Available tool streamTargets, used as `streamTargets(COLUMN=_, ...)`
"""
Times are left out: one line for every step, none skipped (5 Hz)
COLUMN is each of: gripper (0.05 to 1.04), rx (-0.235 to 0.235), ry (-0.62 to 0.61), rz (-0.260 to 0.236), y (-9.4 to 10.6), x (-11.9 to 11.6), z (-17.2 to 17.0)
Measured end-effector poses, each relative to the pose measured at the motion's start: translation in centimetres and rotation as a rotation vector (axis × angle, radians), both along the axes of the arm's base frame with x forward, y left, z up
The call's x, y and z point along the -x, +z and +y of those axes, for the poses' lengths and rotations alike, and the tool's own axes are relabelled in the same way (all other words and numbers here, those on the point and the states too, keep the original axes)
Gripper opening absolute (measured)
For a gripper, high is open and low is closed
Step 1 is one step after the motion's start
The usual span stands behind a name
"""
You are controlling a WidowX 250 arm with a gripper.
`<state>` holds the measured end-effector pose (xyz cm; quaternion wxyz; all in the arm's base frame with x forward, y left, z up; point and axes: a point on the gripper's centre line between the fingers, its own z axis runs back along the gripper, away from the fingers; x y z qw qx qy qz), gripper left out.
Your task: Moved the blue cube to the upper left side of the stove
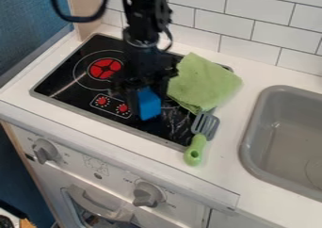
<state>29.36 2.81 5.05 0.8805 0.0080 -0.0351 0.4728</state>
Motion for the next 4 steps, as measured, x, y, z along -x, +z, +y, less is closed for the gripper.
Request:
streamTargets(gripper=0.604, rx=-0.004, ry=0.022, rz=-0.031, y=1.0, x=-0.1, z=0.6)
streamTargets(gripper=0.604, rx=-0.006, ry=0.096, rz=-0.059, y=2.6, x=-1.2, z=2.3)
streamTargets(gripper=0.604, rx=0.007, ry=0.193, rz=-0.091, y=3.8, x=-3.7, z=4.7)
streamTargets(gripper=0.604, rx=0.001, ry=0.302, rz=-0.091, y=3.5, x=-6.3, z=8.0)
